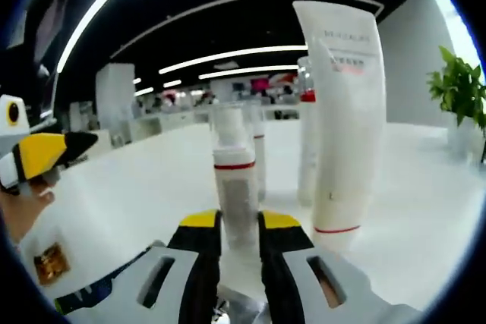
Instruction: Arrange the skincare products in the storage area until every visible bottle or jar stands upright without overlapping.
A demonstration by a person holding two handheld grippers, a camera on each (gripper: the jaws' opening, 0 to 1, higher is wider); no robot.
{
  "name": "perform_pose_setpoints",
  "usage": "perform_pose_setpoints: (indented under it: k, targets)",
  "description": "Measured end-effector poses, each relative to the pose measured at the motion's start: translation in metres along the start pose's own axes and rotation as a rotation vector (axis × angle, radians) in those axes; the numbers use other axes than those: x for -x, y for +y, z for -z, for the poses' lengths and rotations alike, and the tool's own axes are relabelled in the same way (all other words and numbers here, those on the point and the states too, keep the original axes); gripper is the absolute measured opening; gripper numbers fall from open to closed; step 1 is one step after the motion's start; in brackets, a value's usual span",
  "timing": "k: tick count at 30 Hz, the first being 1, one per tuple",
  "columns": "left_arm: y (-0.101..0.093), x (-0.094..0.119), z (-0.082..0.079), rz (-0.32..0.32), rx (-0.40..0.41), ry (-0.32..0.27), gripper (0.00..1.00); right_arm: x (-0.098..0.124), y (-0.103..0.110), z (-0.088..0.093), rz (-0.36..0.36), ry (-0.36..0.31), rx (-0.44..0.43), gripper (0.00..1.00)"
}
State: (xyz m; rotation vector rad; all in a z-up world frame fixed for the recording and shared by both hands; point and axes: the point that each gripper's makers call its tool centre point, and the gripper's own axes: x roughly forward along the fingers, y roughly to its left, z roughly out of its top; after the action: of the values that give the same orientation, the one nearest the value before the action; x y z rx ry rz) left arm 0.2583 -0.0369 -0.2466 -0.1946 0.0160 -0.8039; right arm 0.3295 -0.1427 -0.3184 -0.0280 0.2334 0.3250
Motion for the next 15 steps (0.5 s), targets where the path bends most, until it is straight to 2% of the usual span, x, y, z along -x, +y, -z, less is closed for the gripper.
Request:
perform_pose_setpoints:
  k: [3,5,9,15]
  targets:
    - [0.001,0.0,0.0,-0.001,0.0,0.001,0.33,0.001,-0.003,0.001,0.025,0.016,0.063,0.22]
    - [0.001,0.0,0.0,-0.002,0.0,0.002,0.33,0.003,-0.001,-0.002,0.016,0.001,0.063,0.25]
    - [0.003,-0.002,0.004,-0.004,0.011,0.018,0.34,0.011,-0.004,-0.008,0.021,-0.014,0.065,0.24]
    - [0.009,-0.004,0.019,-0.025,0.032,0.092,0.35,0.021,-0.008,-0.019,0.033,-0.044,0.049,0.19]
